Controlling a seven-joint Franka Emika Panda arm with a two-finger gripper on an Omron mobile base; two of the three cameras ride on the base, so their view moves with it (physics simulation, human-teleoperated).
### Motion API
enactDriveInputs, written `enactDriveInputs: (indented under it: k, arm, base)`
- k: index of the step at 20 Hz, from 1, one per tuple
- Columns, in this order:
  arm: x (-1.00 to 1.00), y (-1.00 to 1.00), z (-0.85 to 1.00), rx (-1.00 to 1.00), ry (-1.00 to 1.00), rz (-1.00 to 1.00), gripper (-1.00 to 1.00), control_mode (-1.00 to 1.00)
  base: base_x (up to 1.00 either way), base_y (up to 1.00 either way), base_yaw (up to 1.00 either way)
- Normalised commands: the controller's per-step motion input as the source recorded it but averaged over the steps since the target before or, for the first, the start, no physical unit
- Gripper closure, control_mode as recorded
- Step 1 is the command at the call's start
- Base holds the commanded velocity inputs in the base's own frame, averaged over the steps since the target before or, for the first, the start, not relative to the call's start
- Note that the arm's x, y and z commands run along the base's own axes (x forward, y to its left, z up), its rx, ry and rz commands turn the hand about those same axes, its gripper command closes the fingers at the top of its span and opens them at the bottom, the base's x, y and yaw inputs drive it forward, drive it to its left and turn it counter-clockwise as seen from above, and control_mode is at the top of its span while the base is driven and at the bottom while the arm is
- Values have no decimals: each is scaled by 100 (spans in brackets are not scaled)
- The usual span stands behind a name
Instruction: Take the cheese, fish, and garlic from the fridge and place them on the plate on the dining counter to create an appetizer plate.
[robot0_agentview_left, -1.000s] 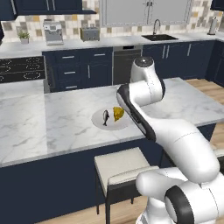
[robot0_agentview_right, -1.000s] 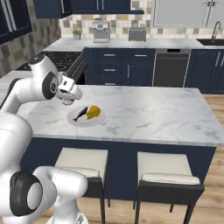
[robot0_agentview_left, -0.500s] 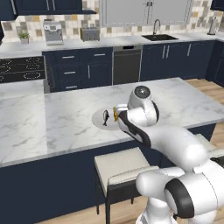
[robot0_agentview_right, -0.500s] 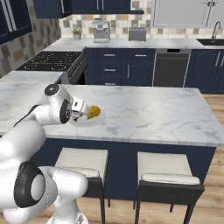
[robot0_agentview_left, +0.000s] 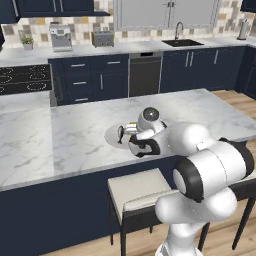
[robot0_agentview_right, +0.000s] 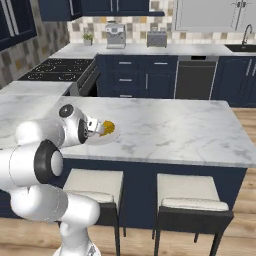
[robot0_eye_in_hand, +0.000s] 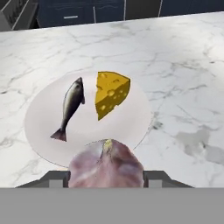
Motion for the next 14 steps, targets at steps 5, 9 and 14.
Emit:
enactDriveInputs:
  k: [5,9,14]
  arm:
    - [57,29,-33,3,4,0,100,-100]
    - [39,12,-41,3,7,0,100,-100]
    - [47,0,-44,0,0,0,100,-100]
  base:
    - [0,0,0]
    - [0,0,0]
    - [0,0,0]
